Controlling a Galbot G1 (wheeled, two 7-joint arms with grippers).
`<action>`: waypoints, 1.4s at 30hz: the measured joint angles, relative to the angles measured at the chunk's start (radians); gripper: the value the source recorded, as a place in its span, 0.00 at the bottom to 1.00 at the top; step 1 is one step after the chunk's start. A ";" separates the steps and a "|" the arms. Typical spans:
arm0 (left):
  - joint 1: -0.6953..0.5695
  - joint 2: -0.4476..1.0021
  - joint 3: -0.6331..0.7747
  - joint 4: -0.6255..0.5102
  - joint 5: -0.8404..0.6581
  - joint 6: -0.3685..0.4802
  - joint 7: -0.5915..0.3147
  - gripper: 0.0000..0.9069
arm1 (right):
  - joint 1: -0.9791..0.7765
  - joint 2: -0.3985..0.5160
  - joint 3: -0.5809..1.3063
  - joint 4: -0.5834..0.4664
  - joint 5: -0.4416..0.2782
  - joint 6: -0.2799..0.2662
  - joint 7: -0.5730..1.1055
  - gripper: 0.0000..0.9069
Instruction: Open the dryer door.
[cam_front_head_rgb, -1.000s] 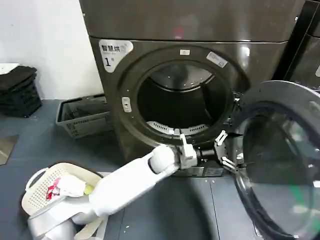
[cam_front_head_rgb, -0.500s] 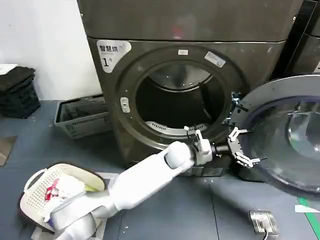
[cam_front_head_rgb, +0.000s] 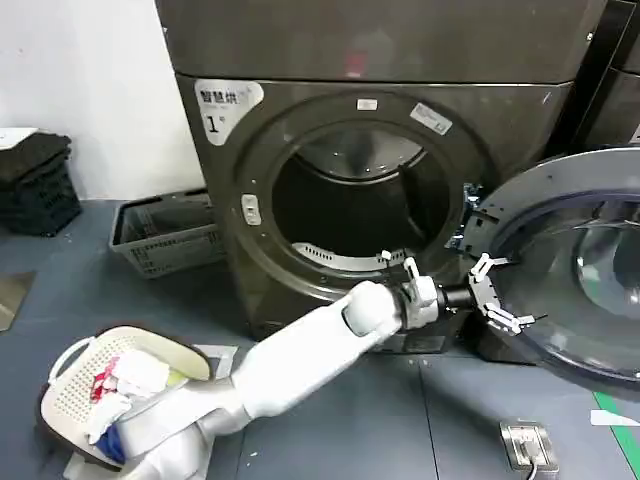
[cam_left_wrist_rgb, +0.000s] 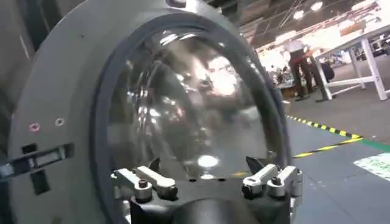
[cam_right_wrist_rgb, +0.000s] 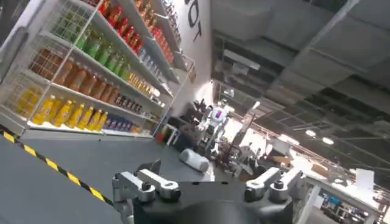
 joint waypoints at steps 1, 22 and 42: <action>0.000 0.000 0.000 0.000 0.000 0.000 0.000 1.00 | 0.000 0.000 0.000 0.000 0.000 0.000 0.000 1.00; 0.073 0.116 -0.030 -0.184 0.003 0.069 -0.009 1.00 | 0.028 0.000 -0.027 0.006 0.007 -0.034 -0.015 1.00; 0.342 0.485 -0.289 -0.666 -0.107 0.320 -0.138 1.00 | 0.006 0.000 -0.079 0.030 0.057 -0.074 0.079 1.00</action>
